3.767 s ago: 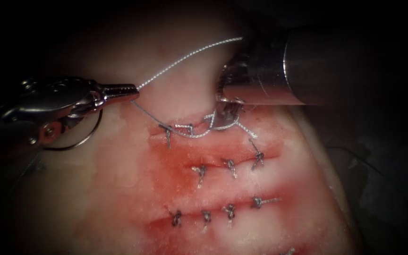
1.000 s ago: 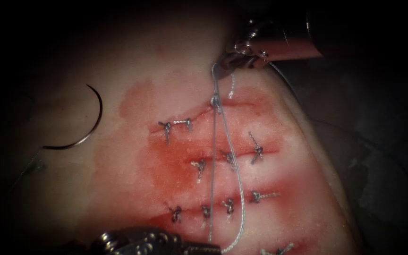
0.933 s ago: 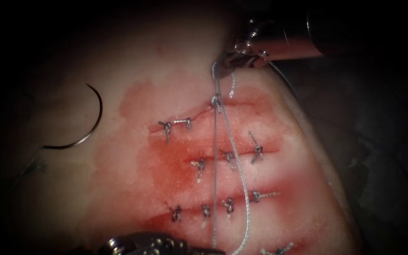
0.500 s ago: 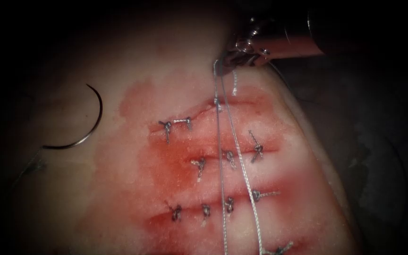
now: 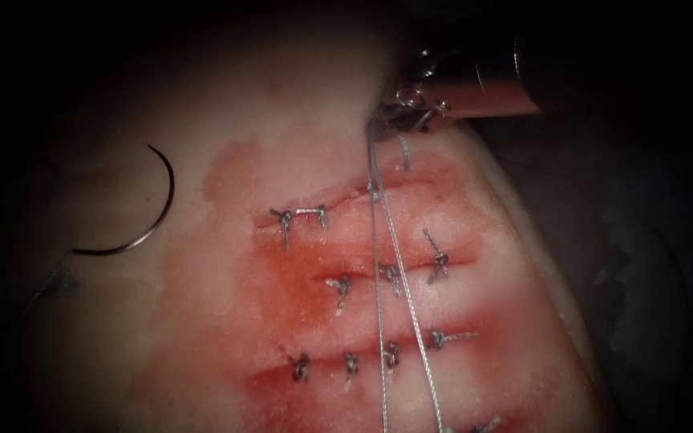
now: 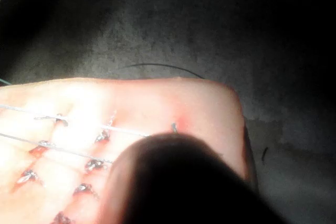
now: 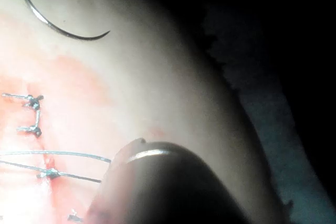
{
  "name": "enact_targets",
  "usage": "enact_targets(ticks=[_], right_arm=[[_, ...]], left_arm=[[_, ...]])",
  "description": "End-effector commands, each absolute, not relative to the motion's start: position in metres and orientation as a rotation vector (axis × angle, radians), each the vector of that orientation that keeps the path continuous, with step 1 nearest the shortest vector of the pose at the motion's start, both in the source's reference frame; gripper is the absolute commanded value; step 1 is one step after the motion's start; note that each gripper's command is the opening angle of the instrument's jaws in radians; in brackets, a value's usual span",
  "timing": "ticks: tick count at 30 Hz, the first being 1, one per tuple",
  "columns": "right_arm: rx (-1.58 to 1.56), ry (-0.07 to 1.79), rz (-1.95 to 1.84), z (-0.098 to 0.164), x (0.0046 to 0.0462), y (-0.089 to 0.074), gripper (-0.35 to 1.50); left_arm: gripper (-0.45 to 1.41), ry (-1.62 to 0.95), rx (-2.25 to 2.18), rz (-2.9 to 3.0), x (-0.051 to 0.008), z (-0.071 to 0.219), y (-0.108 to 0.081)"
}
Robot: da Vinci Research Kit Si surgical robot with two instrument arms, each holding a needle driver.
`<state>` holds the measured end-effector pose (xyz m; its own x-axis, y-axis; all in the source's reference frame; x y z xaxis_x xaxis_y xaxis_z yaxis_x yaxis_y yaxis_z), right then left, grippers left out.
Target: Wound Closure
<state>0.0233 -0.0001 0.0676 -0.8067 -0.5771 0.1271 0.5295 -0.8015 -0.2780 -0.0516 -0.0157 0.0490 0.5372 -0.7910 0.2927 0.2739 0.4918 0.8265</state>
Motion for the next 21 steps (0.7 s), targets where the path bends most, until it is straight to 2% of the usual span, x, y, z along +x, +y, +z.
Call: enact_targets(ticks=[1, 21], right_arm=[[-0.280, 0.302, -2.500, 0.0678, 0.0241, 0.0007, -0.35], [-0.265, 0.240, -2.423, 0.0687, 0.0233, 0.0014, -0.35]], left_arm=[[-0.45, -0.744, 0.806, -0.712, -0.0524, 0.0491, -0.0150], [-0.45, -0.740, 0.868, -0.671, -0.0531, 0.0492, -0.0175]])
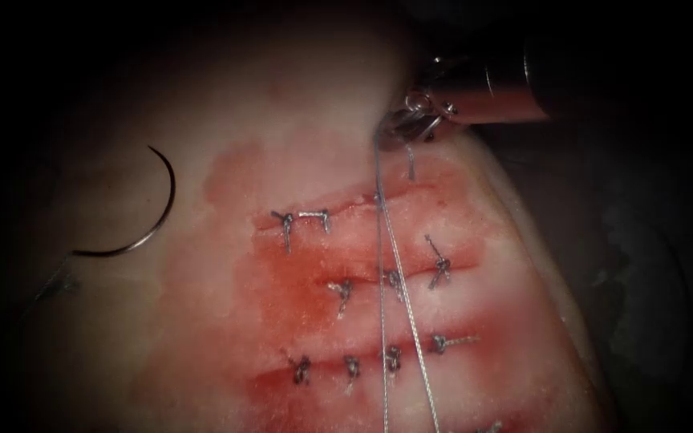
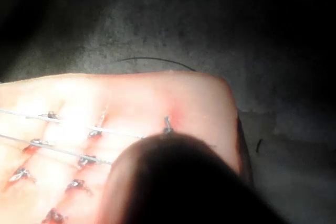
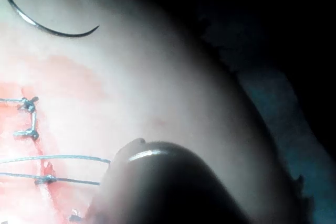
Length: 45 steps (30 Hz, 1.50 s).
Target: Wound Closure
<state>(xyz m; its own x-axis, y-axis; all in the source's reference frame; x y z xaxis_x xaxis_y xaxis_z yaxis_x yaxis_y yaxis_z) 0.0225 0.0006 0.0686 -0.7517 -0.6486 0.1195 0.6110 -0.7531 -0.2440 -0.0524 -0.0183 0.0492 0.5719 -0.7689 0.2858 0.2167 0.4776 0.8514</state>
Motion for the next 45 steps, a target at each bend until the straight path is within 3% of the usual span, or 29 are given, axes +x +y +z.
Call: enact_targets(ticks=[1, 5, 7, 8, 9, 11, 14, 18, 19, 20, 21, 22, 24, 28, 29, 32, 33, 34, 35, 36, 37, 38, 39, 45], right_arm=[[-0.264, 0.240, -2.422, 0.069, 0.0233, 0.002, -0.35], [-0.262, 0.240, -2.420, 0.069, 0.0232, 0.002, -0.35], [-0.258, 0.347, -2.418, 0.069, 0.0231, 0.001, -0.35], [-0.269, 0.336, -2.409, 0.068, 0.0230, 0.000, -0.15], [-0.296, 0.317, -2.453, 0.068, 0.0228, 0.000, 0.41], [-0.368, 0.243, -2.536, 0.066, 0.0218, -0.001, 1.23], [-0.477, 0.285, -2.472, 0.063, 0.0196, -0.001, 1.36], [-0.569, 0.295, -2.422, 0.061, 0.0176, -0.001, 1.25], [-0.595, 0.286, -2.426, 0.060, 0.0172, -0.001, 1.13], [-0.645, 0.267, -2.381, 0.059, 0.0166, -0.001, 0.81], [-0.674, 0.255, -2.366, 0.059, 0.0164, -0.002, 0.69], [-0.701, 0.242, -2.345, 0.058, 0.0163, -0.002, 0.42], [-0.748, 0.215, -2.289, 0.058, 0.0164, -0.003, 0.21], [-0.801, 0.223, -2.231, 0.058, 0.0167, -0.004, 0.22], [-0.826, 0.240, -2.206, 0.058, 0.0173, -0.005, 0.56], [-0.842, 0.244, -2.201, 0.058, 0.0180, -0.005, 0.61], [-0.875, 0.244, -2.196, 0.058, 0.0191, -0.005, 0.31], [-0.875, 0.244, -2.196, 0.058, 0.0191, -0.005, 0.31], [-0.940, 0.298, -2.196, 0.058, 0.0204, -0.005, -0.08], [-0.962, 0.331, -2.189, 0.058, 0.0208, -0.005, -0.08], [-1.018, 0.414, -2.180, 0.058, 0.0214, -0.005, -0.23], [-1.102, 0.534, -2.173, 0.058, 0.0224, -0.006, -0.26], [-1.120, 0.548, -2.174, 0.058, 0.0228, -0.006, -0.35], [-1.308, 0.652, -2.104, 0.063, 0.0249, -0.008, -0.35]], left_arm=[[-0.45, -0.739, 0.869, -0.666, -0.0531, 0.049, -0.018], [-0.45, -0.764, 0.861, -0.682, -0.0532, 0.049, -0.017], [-0.45, -0.813, 0.837, -0.725, -0.0532, 0.048, -0.015], [-0.45, -0.829, 0.817, -0.756, -0.0532, 0.048, -0.014], [-0.45, -0.850, 0.802, -0.786, -0.0532, 0.047, -0.012], [-0.45, -0.978, 0.739, -0.863, -0.0527, 0.046, -0.007], [-0.45, -1.096, 0.653, -0.950, -0.0505, 0.044, 0.001], [-0.45, -1.173, 0.602, -1.031, -0.0485, 0.044, 0.006], [-0.45, -1.202, 0.587, -1.060, -0.0477, 0.044, 0.008], [-0.45, -1.238, 0.558, -1.108, -0.0466, 0.044, 0.010], [-0.45, -1.262, 0.545, -1.121, -0.0461, 0.044, 0.011], [-0.45, -1.298, 0.539, -1.150, -0.0455, 0.045, 0.012], [-0.45, -1.351, 0.541, -1.177, -0.0447, 0.045, 0.013], [-0.45, -1.401, 0.546, -1.211, -0.0436, 0.046, 0.015], [-0.45, -1.419, 0.588, -1.250, -0.0432, 0.047, 0.015], [-0.45, -1.436, 0.610, -1.269, -0.0430, 0.047, 0.016], [-0.45, -1.441, 0.623, -1.285, -0.0430, 0.048, 0.016], [-0.45, -1.441, 0.623, -1.285, -0.0430, 0.048, 0.016], [-0.45, -1.440, 0.625, -1.287, -0.0432, 0.048, 0.016], [-0.45, -1.439, 0.627, -1.291, -0.0433, 0.048, 0.016], [-0.45, -1.439, 0.628, -1.295, -0.0434, 0.049, 0.016], [-0.45, -1.437, 0.637, -1.295, -0.0438, 0.049, 0.016], [-0.45, -1.440, 0.642, -1.297, -0.0439, 0.050, 0.016], [-0.45, -1.440, 0.729, -1.301, -0.0441, 0.053, 0.017]])
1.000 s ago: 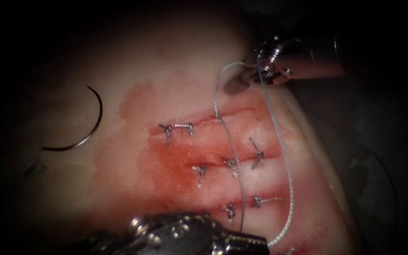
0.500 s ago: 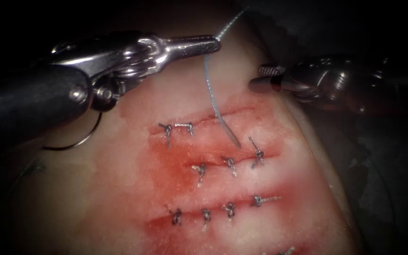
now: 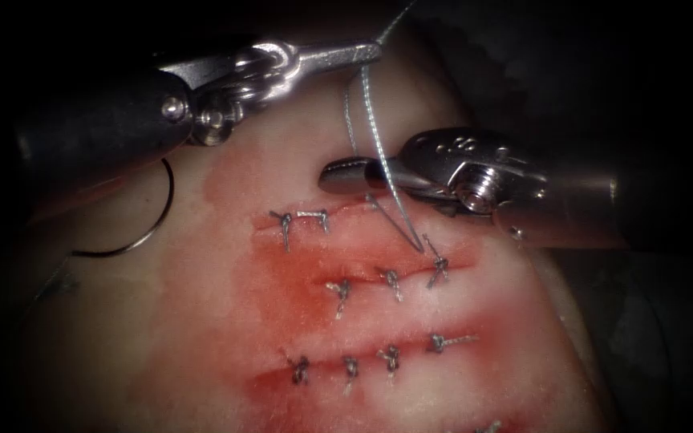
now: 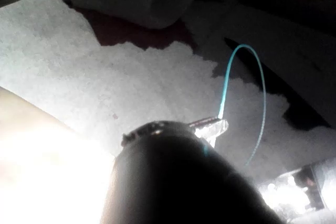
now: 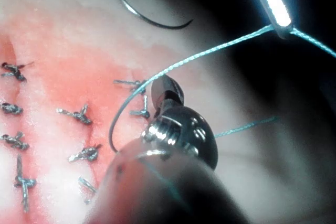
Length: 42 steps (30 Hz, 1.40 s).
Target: Wound Closure
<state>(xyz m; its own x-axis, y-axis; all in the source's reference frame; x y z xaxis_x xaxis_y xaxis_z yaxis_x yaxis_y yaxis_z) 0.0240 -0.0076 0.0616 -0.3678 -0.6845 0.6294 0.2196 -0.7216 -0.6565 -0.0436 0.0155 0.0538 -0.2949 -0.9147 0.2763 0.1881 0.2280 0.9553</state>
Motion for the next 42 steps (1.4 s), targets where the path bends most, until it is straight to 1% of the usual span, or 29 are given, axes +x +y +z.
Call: enact_targets(ticks=[1, 3, 4, 6, 8, 10, 11, 12, 14, 22, 24, 25, 27, 28, 29, 30, 36, 37, 39, 42], right_arm=[[-1.383, 0.707, -2.040, 0.064, 0.0251, -0.009, -0.32], [-1.419, 0.730, -2.006, 0.064, 0.0252, -0.009, -0.30], [-1.507, 0.764, -1.919, 0.065, 0.0251, -0.009, -0.25], [-1.544, 0.763, -1.879, 0.065, 0.0251, -0.009, -0.25], [-1.626, 0.760, -1.749, 0.064, 0.0249, -0.009, -0.23], [-1.689, 0.769, -1.663, 0.064, 0.0245, -0.009, -0.20], [-1.689, 0.769, -1.663, 0.064, 0.0245, -0.009, -0.20], [-1.706, 0.753, -1.624, 0.064, 0.0242, -0.009, -0.18], [-1.713, 0.740, -1.606, 0.064, 0.0242, -0.009, -0.21], [-1.749, 0.741, -1.500, 0.062, 0.0246, -0.008, -0.21], [-1.731, 0.704, -1.485, 0.062, 0.0246, -0.008, -0.18], [-1.702, 0.646, -1.468, 0.062, 0.0245, -0.008, -0.10], [-1.633, 0.526, -1.423, 0.061, 0.0243, -0.008, -0.03], [-1.633, 0.526, -1.423, 0.061, 0.0243, -0.008, -0.03], [-1.560, 0.439, -1.357, 0.061, 0.0242, -0.008, 0.02], [-1.520, 0.405, -1.309, 0.061, 0.0241, -0.008, 0.07], [-1.441, 0.313, -1.227, 0.061, 0.0234, -0.007, 0.05], [-1.412, 0.276, -1.191, 0.061, 0.0232, -0.007, 0.05], [-1.385, 0.252, -1.183, 0.061, 0.0231, -0.007, 0.09], [-1.340, 0.224, -1.181, 0.061, 0.0229, -0.007, 0.09]], left_arm=[[-0.45, -1.454, 0.735, -1.284, -0.0440, 0.055, 0.017], [-0.45, -1.457, 0.735, -1.275, -0.0439, 0.056, 0.017], [-0.45, -1.460, 0.715, -1.285, -0.0437, 0.057, 0.017], [-0.45, -1.455, 0.690, -1.297, -0.0435, 0.058, 0.017], [-0.45, -1.433, 0.615, -1.320, -0.0426, 0.061, 0.017], [-0.45, -1.366, 0.592, -1.354, -0.0418, 0.064, 0.016], [-0.45, -1.366, 0.592, -1.354, -0.0418, 0.064, 0.016], [-0.45, -1.295, 0.580, -1.409, -0.0413, 0.066, 0.014], [-0.45, -1.247, 0.562, -1.441, -0.0414, 0.067, 0.013], [-0.45, -1.232, 0.572, -1.442, -0.0425, 0.067, 0.012], [-0.45, -1.227, 0.569, -1.444, -0.0425, 0.067, 0.011], [-0.45, -1.224, 0.568, -1.444, -0.0424, 0.067, 0.011], [-0.45, -1.222, 0.572, -1.450, -0.0423, 0.067, 0.011], [-0.45, -1.222, 0.572, -1.450, -0.0423, 0.067, 0.011], [-0.45, -1.223, 0.571, -1.452, -0.0423, 0.067, 0.011], [-0.45, -1.224, 0.565, -1.449, -0.0425, 0.066, 0.011], [-0.45, -1.226, 0.537, -1.414, -0.0428, 0.066, 0.010], [-0.45, -1.230, 0.528, -1.393, -0.0425, 0.066, 0.010], [-0.45, -1.232, 0.525, -1.378, -0.0420, 0.065, 0.010], [-0.45, -1.238, 0.494, -1.383, -0.0412, 0.064, 0.011]])
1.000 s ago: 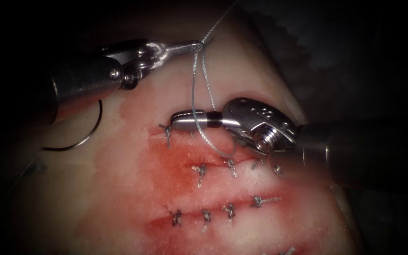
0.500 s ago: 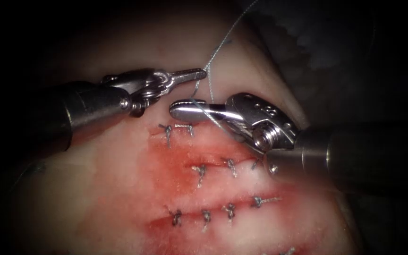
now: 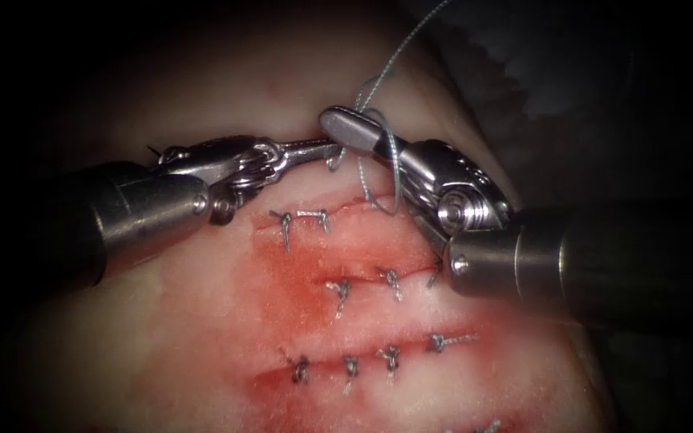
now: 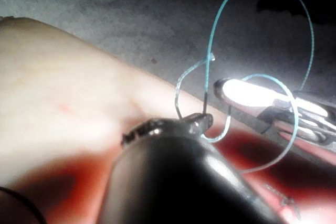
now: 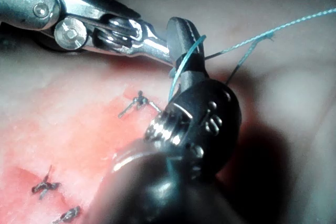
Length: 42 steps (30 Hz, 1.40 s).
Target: Wound Closure
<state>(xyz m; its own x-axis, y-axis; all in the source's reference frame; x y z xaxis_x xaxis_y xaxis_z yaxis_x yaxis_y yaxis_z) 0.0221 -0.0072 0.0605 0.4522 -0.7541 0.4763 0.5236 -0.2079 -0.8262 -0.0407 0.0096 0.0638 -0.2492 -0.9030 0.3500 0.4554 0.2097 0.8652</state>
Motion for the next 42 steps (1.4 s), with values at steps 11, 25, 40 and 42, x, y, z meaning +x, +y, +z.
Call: enact_targets(ticks=[11, 25, 40, 42], right_arm=[[-1.151, 0.090, -1.075, 0.0620, 0.0219, -0.0060, 0.15], [-0.977, 0.020, -1.262, 0.0627, 0.0238, -0.0061, 0.74], [-1.003, -0.029, -1.305, 0.0676, 0.0260, -0.0025, 0.27], [-1.003, -0.021, -1.316, 0.0683, 0.0258, -0.0030, -0.35]], left_arm=[[-0.45, -1.236, 0.475, -1.393, -0.0392, 0.0609, 0.0112], [-0.45, -1.233, 0.511, -1.338, -0.0412, 0.0610, 0.0097], [-0.45, -1.233, 0.511, -1.340, -0.0413, 0.0609, 0.0096], [-0.45, -1.233, 0.511, -1.340, -0.0413, 0.0609, 0.0097]])
